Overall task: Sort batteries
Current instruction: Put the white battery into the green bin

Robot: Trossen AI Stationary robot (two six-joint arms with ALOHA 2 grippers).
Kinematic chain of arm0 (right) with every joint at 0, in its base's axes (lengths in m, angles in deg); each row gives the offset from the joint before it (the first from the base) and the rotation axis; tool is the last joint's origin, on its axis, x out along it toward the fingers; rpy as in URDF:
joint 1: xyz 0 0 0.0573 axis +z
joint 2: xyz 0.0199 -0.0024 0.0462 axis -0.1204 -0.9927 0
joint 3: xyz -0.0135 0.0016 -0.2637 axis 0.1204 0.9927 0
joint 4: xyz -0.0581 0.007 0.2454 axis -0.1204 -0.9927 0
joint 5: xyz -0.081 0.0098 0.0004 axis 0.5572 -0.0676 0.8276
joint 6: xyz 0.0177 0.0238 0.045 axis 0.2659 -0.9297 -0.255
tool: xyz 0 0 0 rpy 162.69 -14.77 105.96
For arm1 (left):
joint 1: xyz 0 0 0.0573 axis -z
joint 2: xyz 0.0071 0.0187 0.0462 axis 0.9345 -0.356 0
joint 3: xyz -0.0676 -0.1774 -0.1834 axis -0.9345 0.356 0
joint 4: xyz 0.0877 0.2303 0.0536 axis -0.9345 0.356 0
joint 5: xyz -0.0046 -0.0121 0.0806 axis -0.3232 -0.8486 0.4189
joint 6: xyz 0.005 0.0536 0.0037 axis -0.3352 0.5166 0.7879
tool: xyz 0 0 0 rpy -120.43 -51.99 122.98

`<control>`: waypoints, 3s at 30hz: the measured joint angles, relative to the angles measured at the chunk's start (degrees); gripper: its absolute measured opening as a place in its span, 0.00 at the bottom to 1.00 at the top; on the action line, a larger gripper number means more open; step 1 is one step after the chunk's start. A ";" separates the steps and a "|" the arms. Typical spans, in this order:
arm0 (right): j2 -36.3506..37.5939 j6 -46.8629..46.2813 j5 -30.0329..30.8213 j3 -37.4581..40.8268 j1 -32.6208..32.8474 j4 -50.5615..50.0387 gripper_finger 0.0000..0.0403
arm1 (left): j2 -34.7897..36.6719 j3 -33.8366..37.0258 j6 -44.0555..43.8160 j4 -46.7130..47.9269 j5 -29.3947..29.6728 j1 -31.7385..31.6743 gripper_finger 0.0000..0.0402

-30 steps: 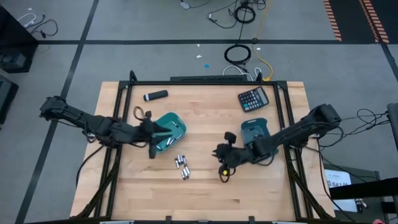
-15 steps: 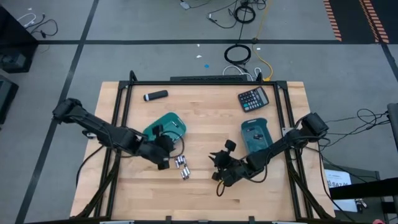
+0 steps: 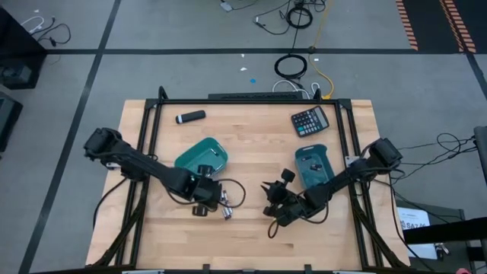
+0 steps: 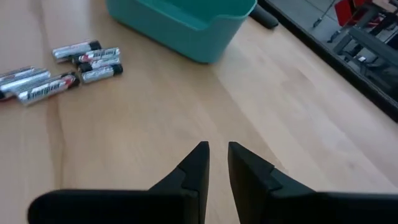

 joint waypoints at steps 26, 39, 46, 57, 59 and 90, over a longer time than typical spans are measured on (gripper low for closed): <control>0.17 0.50 -0.30 0.21 0.95 -0.07 0.12 | -7.97 -0.44 30.24 -3.47 -5.40 0.98 0.25; 0.17 0.53 -0.42 0.21 0.70 -0.18 0.12 | -7.97 -2.64 36.91 -2.67 -5.78 1.01 0.26; 0.17 0.55 -1.58 0.21 0.59 -0.18 0.12 | -7.97 -2.64 41.94 -1.84 -6.33 1.01 0.26; 0.17 0.55 -1.65 0.21 0.59 -0.29 0.12 | -10.48 -2.62 42.63 -2.54 -6.17 1.01 0.32; 0.17 0.55 -1.65 0.21 0.58 -0.31 0.12 | -10.48 -2.62 42.51 -2.49 -5.05 1.01 0.37; 0.17 0.55 -1.78 0.21 0.57 -0.38 0.12 | -16.11 -2.75 43.35 -2.18 -4.51 0.95 0.32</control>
